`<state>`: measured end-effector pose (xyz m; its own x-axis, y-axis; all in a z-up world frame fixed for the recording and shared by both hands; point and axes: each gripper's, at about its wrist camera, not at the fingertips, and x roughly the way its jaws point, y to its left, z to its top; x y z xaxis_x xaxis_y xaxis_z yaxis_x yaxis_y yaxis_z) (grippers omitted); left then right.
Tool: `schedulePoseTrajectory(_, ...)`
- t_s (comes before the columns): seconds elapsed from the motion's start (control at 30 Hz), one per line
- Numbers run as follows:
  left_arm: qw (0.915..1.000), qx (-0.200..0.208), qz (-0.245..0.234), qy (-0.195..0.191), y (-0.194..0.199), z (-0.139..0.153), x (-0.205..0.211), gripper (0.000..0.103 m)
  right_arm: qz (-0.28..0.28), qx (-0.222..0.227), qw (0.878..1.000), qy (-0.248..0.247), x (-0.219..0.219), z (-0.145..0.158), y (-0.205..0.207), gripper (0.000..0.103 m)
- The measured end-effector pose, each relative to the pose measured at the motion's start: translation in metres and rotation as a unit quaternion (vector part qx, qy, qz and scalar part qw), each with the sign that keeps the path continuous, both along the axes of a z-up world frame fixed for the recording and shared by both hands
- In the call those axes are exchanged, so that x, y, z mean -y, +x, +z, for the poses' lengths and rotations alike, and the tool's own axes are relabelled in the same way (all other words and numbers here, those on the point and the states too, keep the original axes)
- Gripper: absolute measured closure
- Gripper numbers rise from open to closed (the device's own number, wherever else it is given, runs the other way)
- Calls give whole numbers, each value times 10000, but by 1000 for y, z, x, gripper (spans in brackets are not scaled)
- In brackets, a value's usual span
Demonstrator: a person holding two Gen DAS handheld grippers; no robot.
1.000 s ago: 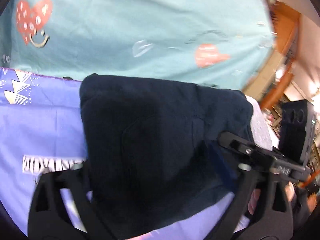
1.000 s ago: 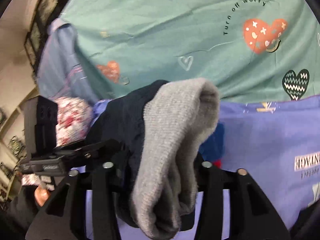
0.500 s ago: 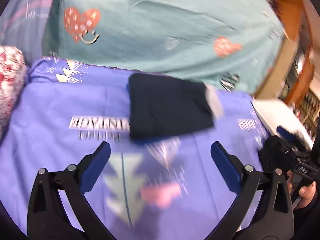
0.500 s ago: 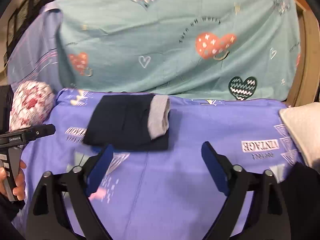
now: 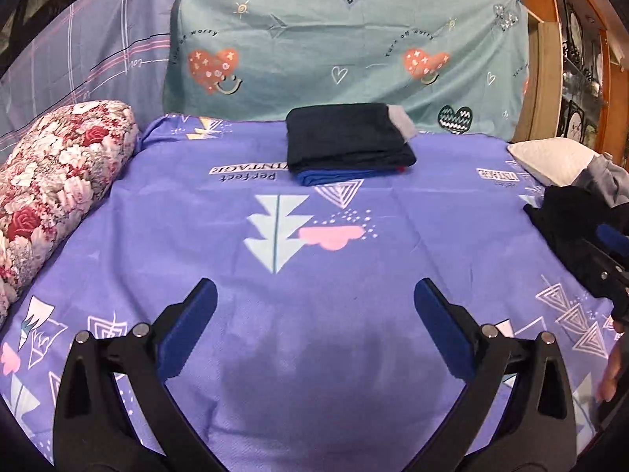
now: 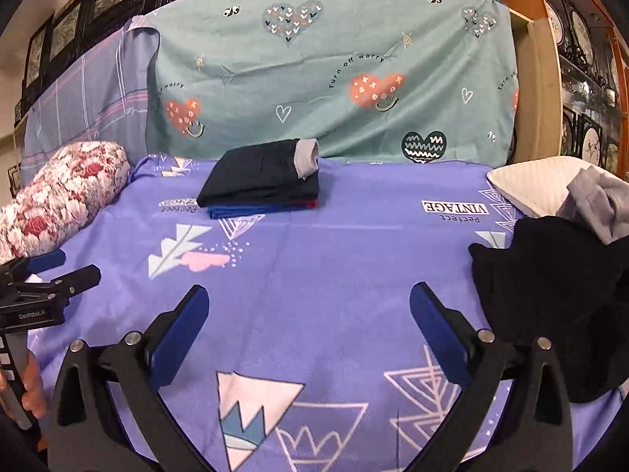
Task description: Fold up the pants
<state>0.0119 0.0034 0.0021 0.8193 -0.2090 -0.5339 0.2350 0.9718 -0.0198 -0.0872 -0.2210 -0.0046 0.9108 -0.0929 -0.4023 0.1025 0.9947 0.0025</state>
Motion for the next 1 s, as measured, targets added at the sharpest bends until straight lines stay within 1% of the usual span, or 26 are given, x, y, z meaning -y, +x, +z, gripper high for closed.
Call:
schedulePoseTrajectory(0.07, 9998, -78, -30, -158, 4, -1, -7, 2, 65, 95, 9999, -124, -4, -3, -4, 1)
schedulePoseTrajectory(0.1, 9998, -65, 43, -187, 6, 0, -10, 2, 70, 134, 9998, -131, -6, -4, -4, 1)
schedulePoseTrajectory(0.17, 9998, 32, 162, -138, 7, 1, -14, 2, 53, 144, 9999, -50, -6, -7, -1, 1)
schedulePoseTrajectory(0.27, 9994, 289, 198, 23, 5, 7, -14, 2, 1, 102, 9999, 17, -6, -12, 3, 1)
schedulePoseTrajectory(0.3, 9987, 430, 222, 136, 3, 9, -13, 2, -27, 82, 10000, 26, -5, -13, 5, 1)
schedulePoseTrajectory(0.37, 9972, 580, 350, 311, 2, 8, -12, 2, -105, 126, 9998, 81, -1, -12, 5, 1)
schedulePoseTrajectory(0.43, 9962, 541, 545, 418, 4, 5, -12, 2, -217, 203, 9995, 95, 2, -11, 5, 1)
schedulePoseTrajectory(0.5, 9966, 423, 562, 429, 9, 1, -12, 2, -328, 227, 9992, 10, 2, -12, 8, 1)
schedulePoseTrajectory(0.63, 9974, 287, 579, 320, 13, -3, -14, 2, -388, -11, 9992, -122, -1, -17, 17, 1)
schedulePoseTrajectory(0.77, 9986, -58, 507, 163, 21, -13, -19, 2, -418, 19, 9991, -81, 1, -18, 15, 1)
schedulePoseTrajectory(0.9, 9982, -58, 592, -46, 21, -13, -27, 2, -525, -29, 9986, -24, 5, -19, 16, 1)
schedulePoseTrajectory(1.0, 9979, -52, 637, -100, 21, -13, -30, 2, -522, -6, 9986, -44, 4, -19, 15, 1)
